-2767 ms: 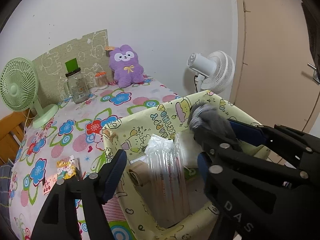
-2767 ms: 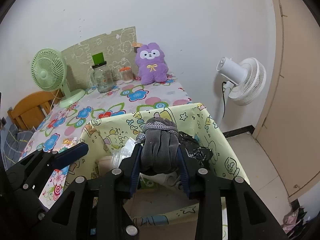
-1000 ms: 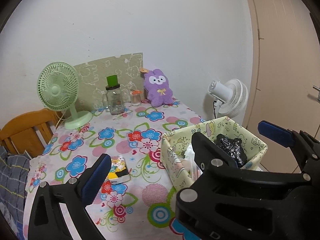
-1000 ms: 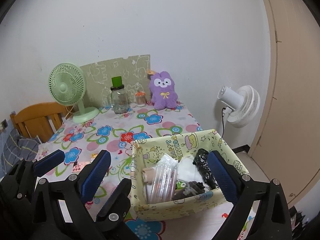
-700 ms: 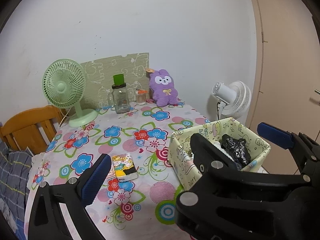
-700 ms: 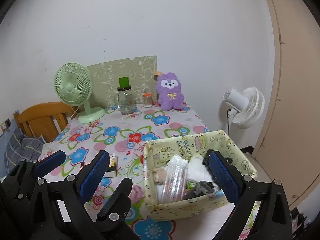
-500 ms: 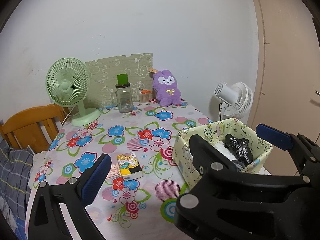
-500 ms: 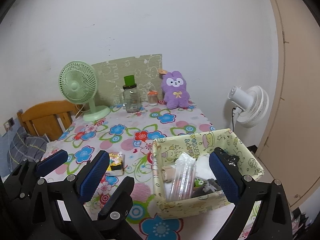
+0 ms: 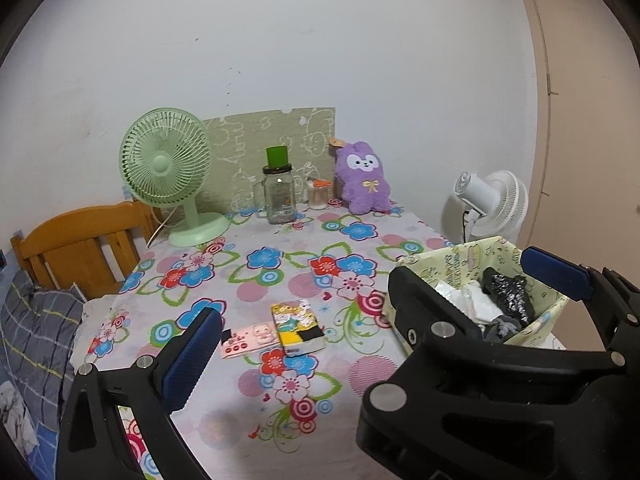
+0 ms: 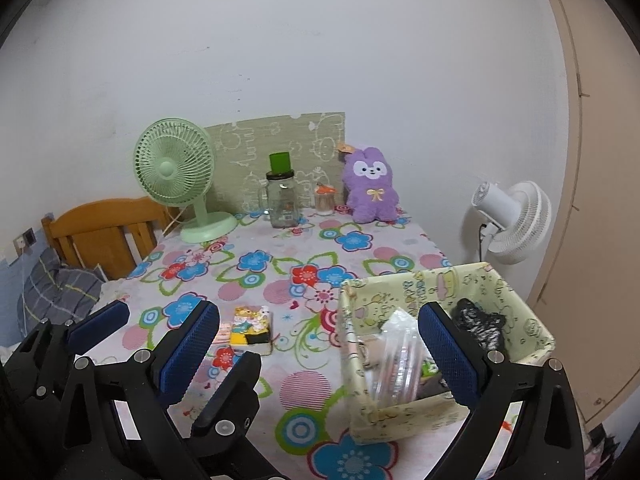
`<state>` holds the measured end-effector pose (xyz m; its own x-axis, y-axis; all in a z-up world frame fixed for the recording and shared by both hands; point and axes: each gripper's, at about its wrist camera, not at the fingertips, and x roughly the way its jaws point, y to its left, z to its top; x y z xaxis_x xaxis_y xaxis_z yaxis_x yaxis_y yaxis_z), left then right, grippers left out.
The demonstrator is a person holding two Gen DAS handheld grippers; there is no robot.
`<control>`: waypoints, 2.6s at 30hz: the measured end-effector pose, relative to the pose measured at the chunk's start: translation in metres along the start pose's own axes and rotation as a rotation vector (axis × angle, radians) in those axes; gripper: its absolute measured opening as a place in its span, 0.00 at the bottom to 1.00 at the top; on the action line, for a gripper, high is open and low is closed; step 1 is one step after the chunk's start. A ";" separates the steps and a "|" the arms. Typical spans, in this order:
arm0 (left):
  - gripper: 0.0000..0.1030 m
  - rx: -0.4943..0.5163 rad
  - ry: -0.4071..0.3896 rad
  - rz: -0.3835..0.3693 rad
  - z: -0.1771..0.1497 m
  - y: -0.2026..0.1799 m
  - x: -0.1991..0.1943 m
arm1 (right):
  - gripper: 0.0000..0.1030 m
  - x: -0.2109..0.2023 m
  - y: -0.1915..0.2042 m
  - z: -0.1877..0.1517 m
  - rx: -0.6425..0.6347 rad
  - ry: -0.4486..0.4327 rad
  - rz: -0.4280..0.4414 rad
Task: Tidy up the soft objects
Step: 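Withdraw both grippers from the box and move toward the pink tissue pack, then grasp the yellow snack box with the right gripper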
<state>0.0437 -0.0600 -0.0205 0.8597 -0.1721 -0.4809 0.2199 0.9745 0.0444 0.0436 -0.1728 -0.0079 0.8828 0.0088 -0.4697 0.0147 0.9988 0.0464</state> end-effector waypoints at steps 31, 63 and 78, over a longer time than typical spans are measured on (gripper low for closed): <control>1.00 -0.055 0.117 0.083 -0.025 0.060 0.046 | 0.92 0.069 0.053 -0.019 -0.063 0.121 0.130; 1.00 -0.001 0.318 0.123 -0.039 0.092 0.131 | 0.79 0.162 0.075 -0.037 -0.067 0.273 0.158; 0.99 0.082 0.386 0.089 -0.039 0.091 0.160 | 0.60 0.191 0.077 -0.039 -0.080 0.332 0.164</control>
<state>0.1830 0.0066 -0.1270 0.6439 -0.0058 -0.7651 0.2022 0.9657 0.1628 0.1949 -0.0924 -0.1287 0.6699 0.1713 -0.7224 -0.1626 0.9832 0.0824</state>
